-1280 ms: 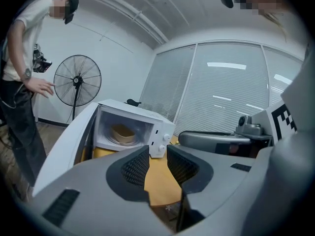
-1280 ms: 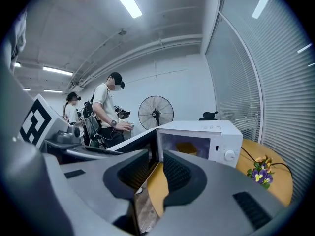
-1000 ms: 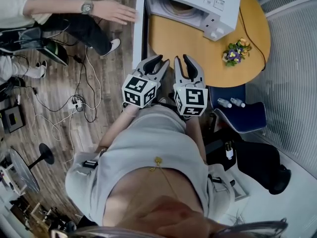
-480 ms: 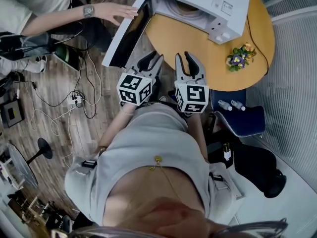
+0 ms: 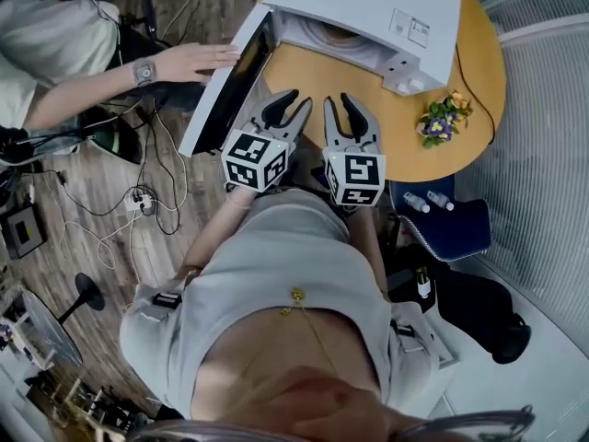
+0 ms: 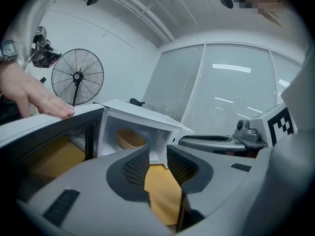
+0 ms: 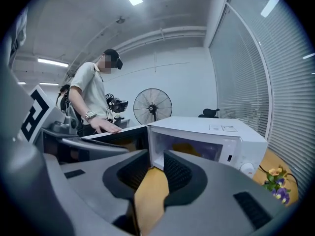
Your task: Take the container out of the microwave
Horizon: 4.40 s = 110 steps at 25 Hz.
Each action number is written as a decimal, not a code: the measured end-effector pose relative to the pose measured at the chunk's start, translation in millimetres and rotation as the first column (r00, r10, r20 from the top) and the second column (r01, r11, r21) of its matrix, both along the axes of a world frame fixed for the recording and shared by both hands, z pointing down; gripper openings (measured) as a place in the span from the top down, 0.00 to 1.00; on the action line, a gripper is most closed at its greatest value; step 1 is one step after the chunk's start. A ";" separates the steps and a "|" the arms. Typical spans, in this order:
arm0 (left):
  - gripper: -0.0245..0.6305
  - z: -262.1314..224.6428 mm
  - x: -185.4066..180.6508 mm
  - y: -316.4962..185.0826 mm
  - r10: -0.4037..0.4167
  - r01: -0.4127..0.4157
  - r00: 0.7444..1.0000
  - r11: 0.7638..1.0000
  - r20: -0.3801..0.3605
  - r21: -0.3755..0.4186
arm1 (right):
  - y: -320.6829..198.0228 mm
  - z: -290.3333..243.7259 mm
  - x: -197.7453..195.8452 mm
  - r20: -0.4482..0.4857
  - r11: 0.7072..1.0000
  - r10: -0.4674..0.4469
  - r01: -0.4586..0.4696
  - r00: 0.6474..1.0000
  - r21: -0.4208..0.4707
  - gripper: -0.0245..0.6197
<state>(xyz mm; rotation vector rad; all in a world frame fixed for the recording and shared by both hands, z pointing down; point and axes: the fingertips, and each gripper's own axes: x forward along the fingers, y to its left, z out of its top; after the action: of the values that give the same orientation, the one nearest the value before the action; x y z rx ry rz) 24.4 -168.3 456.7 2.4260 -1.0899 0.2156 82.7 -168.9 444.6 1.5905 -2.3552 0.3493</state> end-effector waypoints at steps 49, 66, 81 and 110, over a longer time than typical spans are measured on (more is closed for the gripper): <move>0.79 24.0 18.8 -103.1 0.087 -0.088 0.996 0.995 -0.024 -0.041 | -143.3 78.5 5.1 -0.193 0.991 -0.021 -0.005 0.981 -0.133 0.80; 0.79 37.3 -0.7 -101.4 0.024 -0.024 1.000 0.997 0.006 -0.074 | -174.4 135.0 6.5 -0.408 0.970 -0.171 0.082 0.897 -0.228 0.78; 0.79 43.8 -22.4 -97.1 -0.033 0.034 0.999 0.994 0.009 -0.106 | -198.5 164.5 -1.1 -0.465 0.939 -0.270 0.122 0.843 -0.323 0.77; 0.79 36.0 -31.5 -88.1 -0.020 0.019 1.000 0.996 -0.007 -0.087 | -187.0 167.5 1.6 -0.450 0.940 -0.255 0.111 0.856 -0.322 0.90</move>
<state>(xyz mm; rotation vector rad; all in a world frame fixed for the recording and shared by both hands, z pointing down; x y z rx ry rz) -7.1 -256.4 492.7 2.3365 -1.0778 0.2426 84.3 -356.0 612.2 1.1391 -1.9401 0.2024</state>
